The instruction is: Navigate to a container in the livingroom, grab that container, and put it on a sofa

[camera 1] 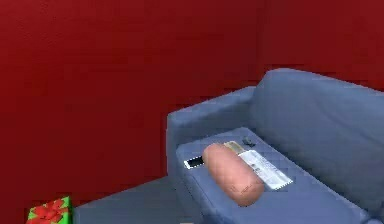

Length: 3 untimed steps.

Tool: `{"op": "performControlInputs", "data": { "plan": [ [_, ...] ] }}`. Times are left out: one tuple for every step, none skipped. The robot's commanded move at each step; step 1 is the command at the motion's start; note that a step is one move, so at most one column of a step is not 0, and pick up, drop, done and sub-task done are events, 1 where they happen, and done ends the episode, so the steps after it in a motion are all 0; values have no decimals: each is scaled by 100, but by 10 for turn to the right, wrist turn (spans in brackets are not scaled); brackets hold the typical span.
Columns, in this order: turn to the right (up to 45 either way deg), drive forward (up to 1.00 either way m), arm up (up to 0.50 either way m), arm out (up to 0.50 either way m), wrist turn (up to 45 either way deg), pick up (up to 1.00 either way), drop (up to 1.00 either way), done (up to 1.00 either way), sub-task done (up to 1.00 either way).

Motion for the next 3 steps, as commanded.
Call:
{"op": "performControlInputs", "data": {
  "plan": [
    [-450, 0, 0, 0, 0, 0, 0, 0, 0],
    [-270, 0, 0, 0, 0, 0, 0, 0, 0],
    [450, 0, 0, 0, 0, 0, 0, 0, 0]
  ]
}}
